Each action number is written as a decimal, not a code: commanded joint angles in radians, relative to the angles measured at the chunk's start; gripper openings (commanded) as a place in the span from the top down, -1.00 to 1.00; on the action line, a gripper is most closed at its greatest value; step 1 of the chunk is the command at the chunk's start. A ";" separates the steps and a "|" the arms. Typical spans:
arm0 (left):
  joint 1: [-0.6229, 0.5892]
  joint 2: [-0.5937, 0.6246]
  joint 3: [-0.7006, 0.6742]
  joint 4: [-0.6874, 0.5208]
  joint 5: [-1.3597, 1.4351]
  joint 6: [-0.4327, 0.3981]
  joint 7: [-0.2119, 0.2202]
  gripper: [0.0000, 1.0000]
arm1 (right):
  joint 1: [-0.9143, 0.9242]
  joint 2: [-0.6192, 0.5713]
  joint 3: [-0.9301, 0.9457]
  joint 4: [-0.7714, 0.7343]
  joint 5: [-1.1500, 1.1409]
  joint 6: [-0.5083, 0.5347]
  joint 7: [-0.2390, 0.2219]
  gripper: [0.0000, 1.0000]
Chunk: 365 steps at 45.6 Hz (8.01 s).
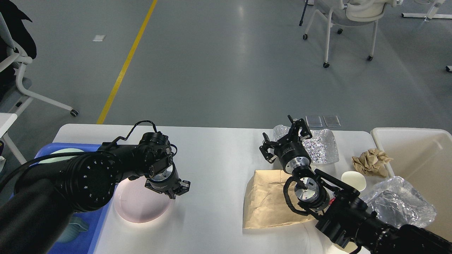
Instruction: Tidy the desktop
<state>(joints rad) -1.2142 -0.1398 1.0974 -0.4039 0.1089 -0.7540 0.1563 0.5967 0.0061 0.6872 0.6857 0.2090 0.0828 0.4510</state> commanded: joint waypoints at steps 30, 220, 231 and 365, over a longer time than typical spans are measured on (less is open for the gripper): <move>-0.067 0.009 -0.027 0.037 -0.002 -0.084 -0.001 1.00 | 0.000 0.000 0.000 0.000 0.000 0.000 0.000 -1.00; 0.068 0.315 -0.063 0.191 0.196 0.146 0.137 0.74 | 0.000 0.000 0.000 0.000 0.000 0.000 0.000 -1.00; 0.074 0.315 -0.065 0.189 0.195 0.174 0.137 0.51 | 0.000 0.000 0.000 0.000 0.000 0.000 0.000 -1.00; 0.320 0.477 -1.670 0.257 -0.054 0.568 -0.553 -0.93 | 0.000 0.000 0.000 0.000 0.000 0.000 0.000 -1.00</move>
<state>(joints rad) -0.8958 0.3412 -0.5700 -0.1458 0.0565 -0.1842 -0.3528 0.5967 0.0061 0.6872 0.6857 0.2095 0.0828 0.4510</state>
